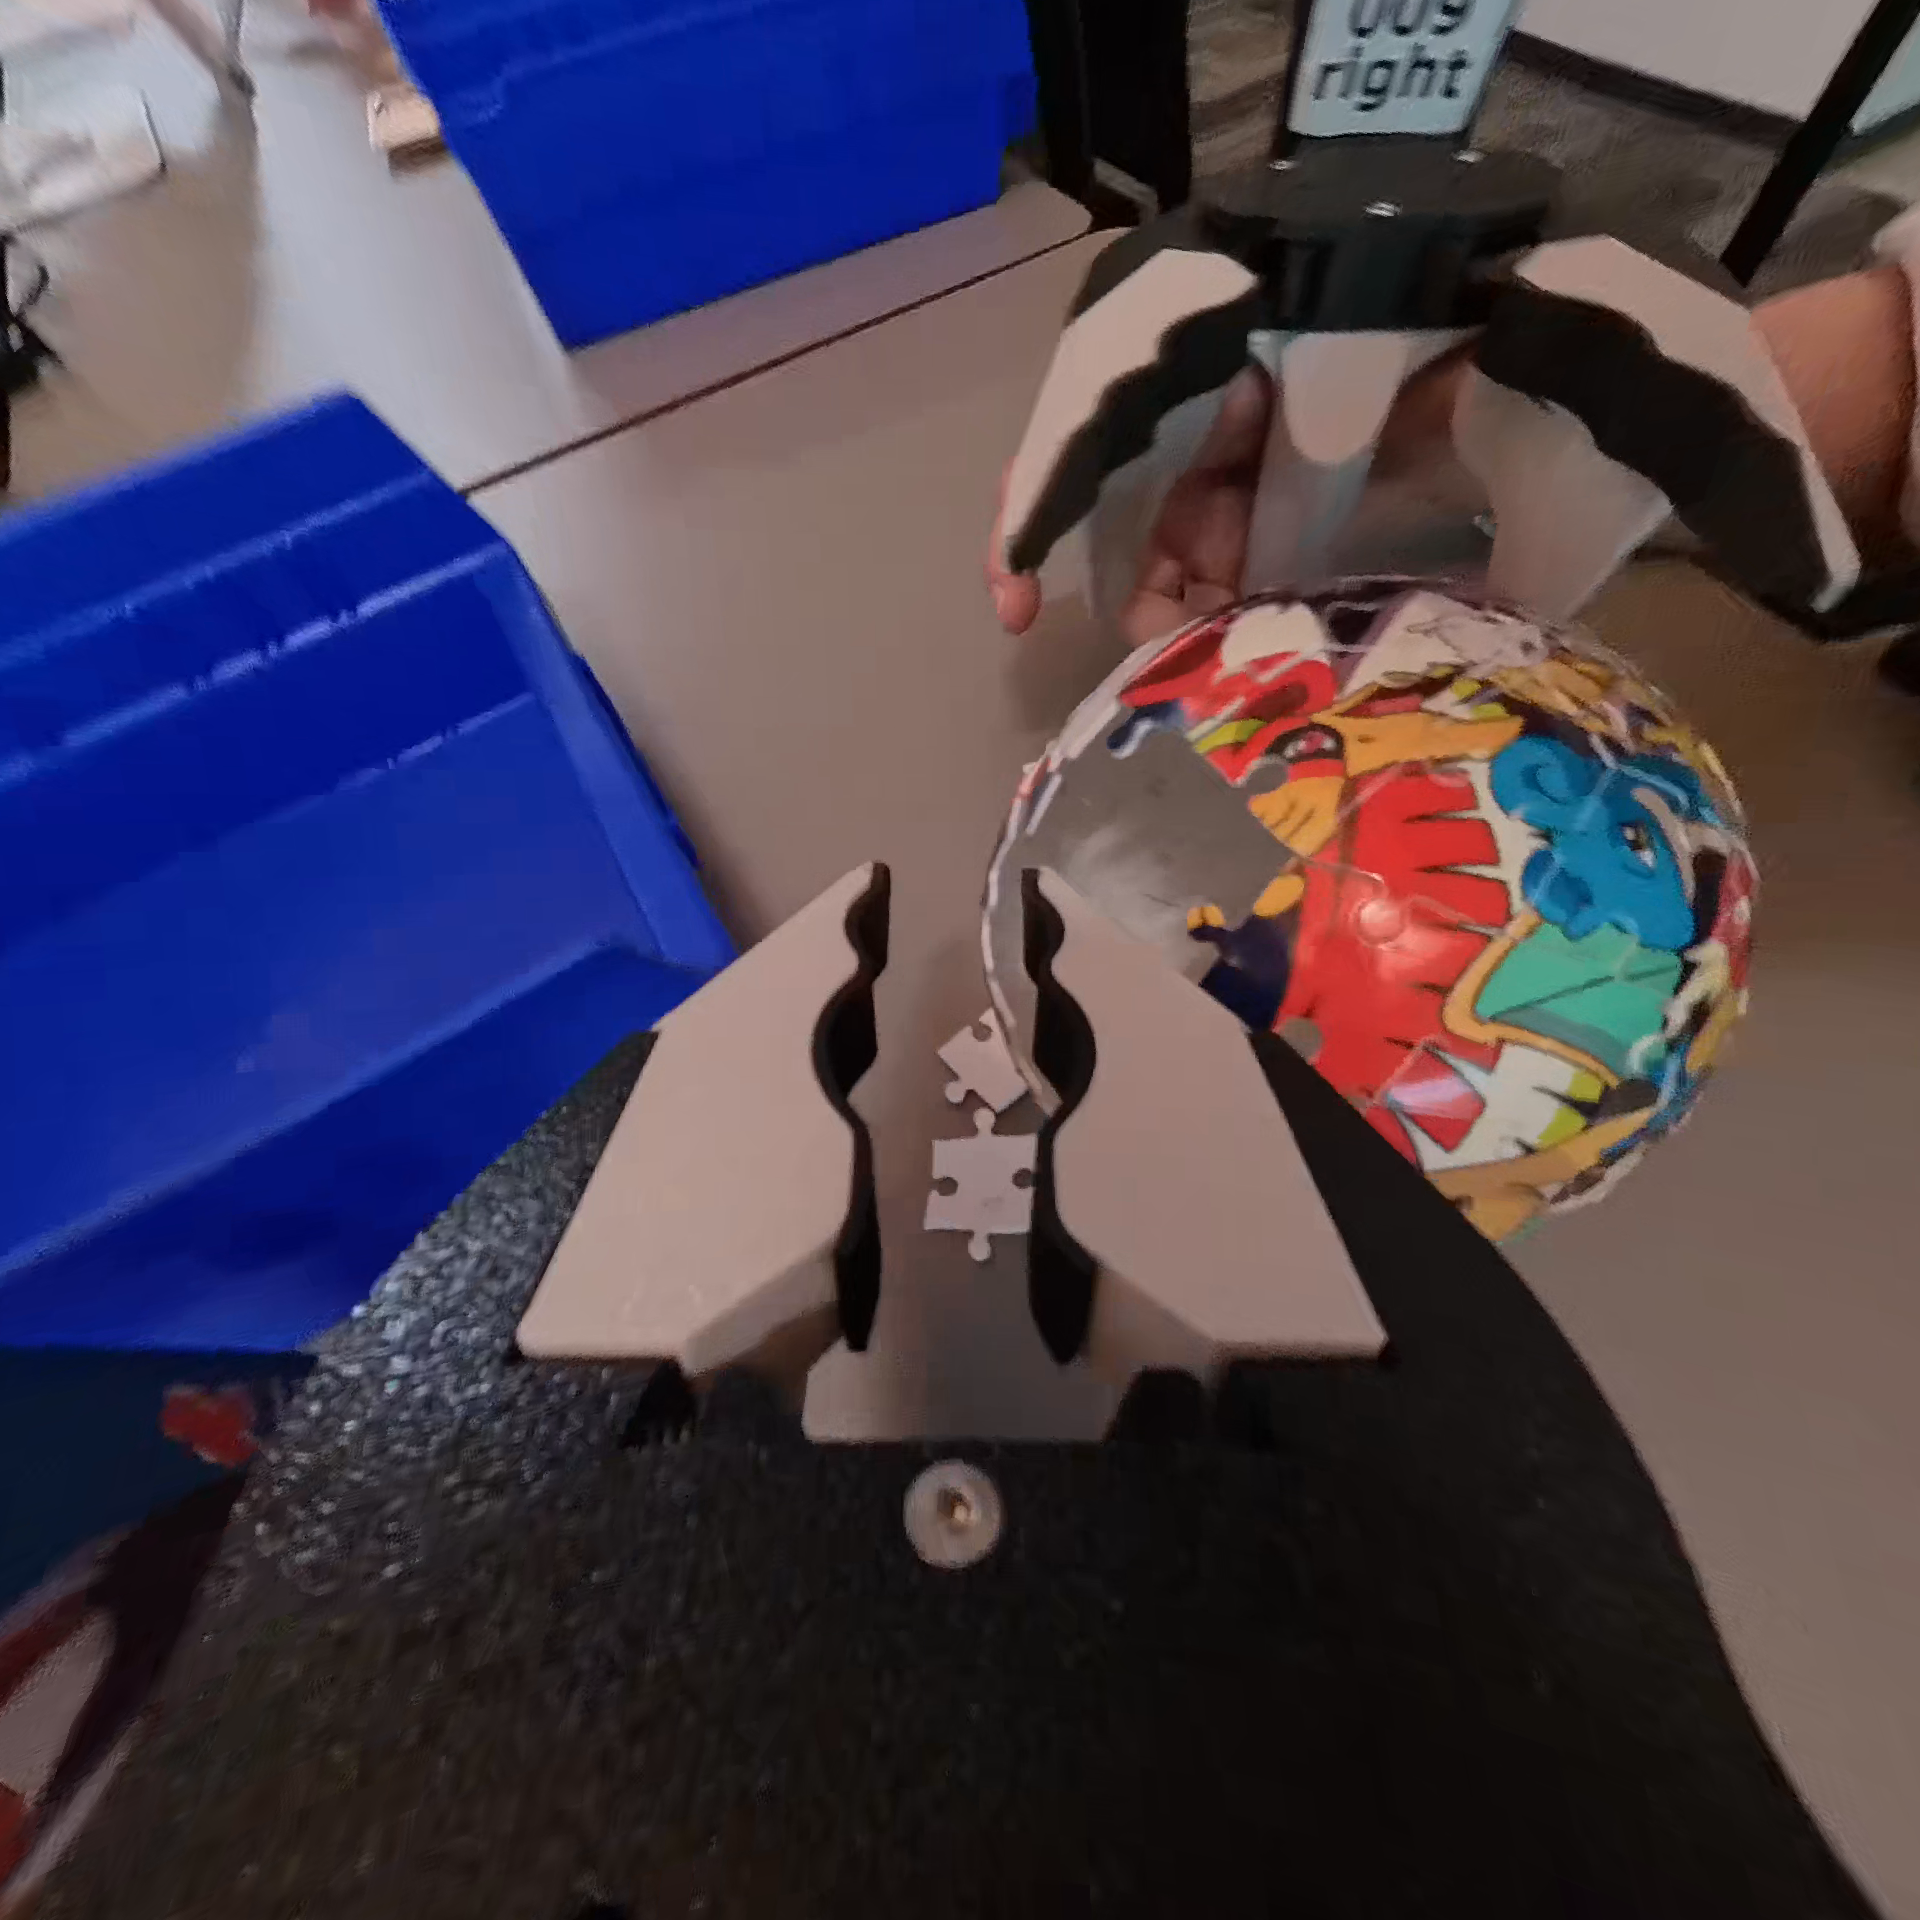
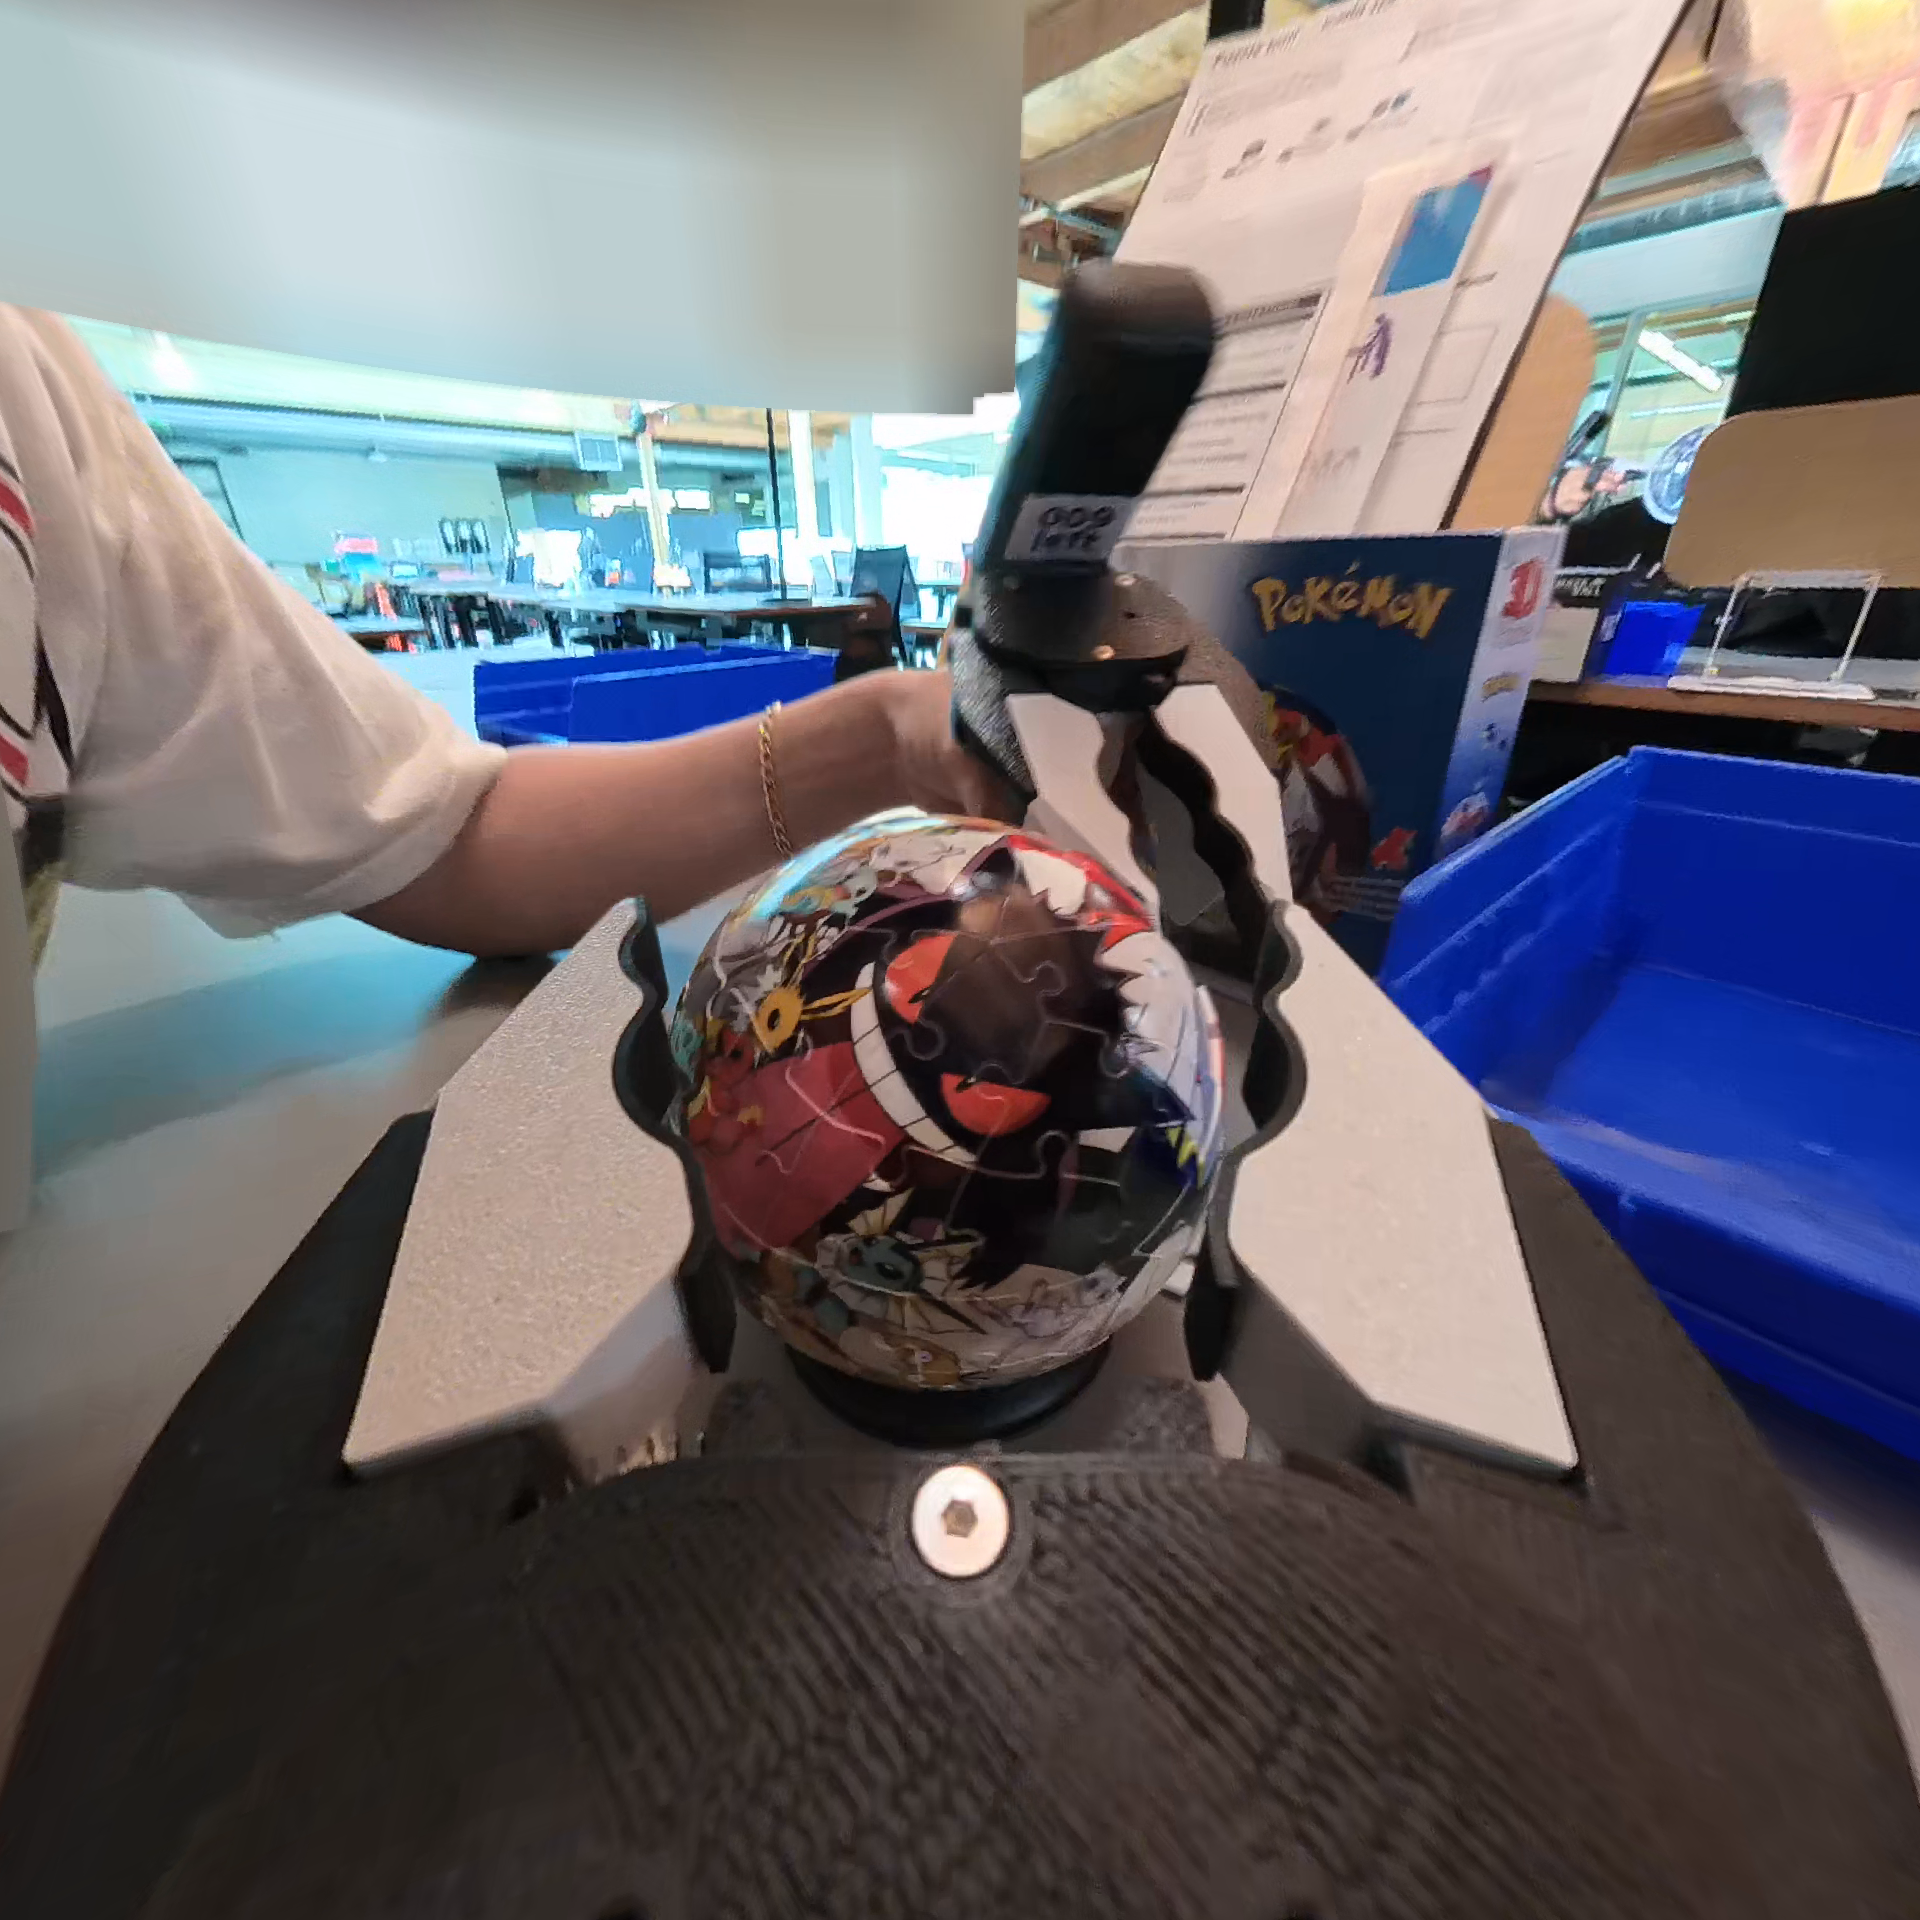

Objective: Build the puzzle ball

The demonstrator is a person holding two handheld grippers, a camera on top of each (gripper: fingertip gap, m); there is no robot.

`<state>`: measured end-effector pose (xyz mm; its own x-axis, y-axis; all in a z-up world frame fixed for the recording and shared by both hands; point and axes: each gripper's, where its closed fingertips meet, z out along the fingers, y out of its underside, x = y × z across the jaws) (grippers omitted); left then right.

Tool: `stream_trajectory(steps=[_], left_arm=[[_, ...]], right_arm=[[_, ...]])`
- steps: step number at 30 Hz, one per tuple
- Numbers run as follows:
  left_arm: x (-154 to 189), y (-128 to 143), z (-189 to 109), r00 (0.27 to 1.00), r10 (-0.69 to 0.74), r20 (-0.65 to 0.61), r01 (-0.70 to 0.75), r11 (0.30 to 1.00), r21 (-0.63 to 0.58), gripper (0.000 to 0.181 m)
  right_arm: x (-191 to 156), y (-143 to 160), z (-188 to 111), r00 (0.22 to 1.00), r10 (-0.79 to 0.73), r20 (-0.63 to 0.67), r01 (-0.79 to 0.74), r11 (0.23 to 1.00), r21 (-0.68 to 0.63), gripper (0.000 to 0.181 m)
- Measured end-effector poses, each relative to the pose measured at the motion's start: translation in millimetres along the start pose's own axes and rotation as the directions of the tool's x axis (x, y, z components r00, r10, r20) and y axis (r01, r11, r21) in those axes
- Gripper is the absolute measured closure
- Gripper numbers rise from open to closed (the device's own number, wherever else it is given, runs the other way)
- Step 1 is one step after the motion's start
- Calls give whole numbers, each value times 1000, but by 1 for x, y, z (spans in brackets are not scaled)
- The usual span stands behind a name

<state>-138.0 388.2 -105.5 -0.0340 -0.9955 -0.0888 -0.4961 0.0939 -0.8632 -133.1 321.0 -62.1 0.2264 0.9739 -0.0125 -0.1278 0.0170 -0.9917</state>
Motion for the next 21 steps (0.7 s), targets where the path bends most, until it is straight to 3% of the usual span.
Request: stream_trajectory(steps=[8, 10, 16, 21], left_arm=[[9, -6, 6, 972, 226, -59, -224, 974, 39, 159], [7, -4, 8, 969, 236, -70, -235, 972, 20, 158], [10, -5, 14, 963, 259, -76, -258, 966, 19, 179], [9, -5, 15, 961, 273, -51, -273, 962, 7, 180]], right_arm=[[4, -1, -7, 1000, 18, -25, -17, 999, 28, 73], [-1, 0, -5, 1000, 14, -6, -14, 1000, 22, 74], [-4, 3, -2, 1000, 24, 16, -25, 1000, 16, 76], [-3, 3, -3, 999, 30, 15, -30, 999, 15, 77]])
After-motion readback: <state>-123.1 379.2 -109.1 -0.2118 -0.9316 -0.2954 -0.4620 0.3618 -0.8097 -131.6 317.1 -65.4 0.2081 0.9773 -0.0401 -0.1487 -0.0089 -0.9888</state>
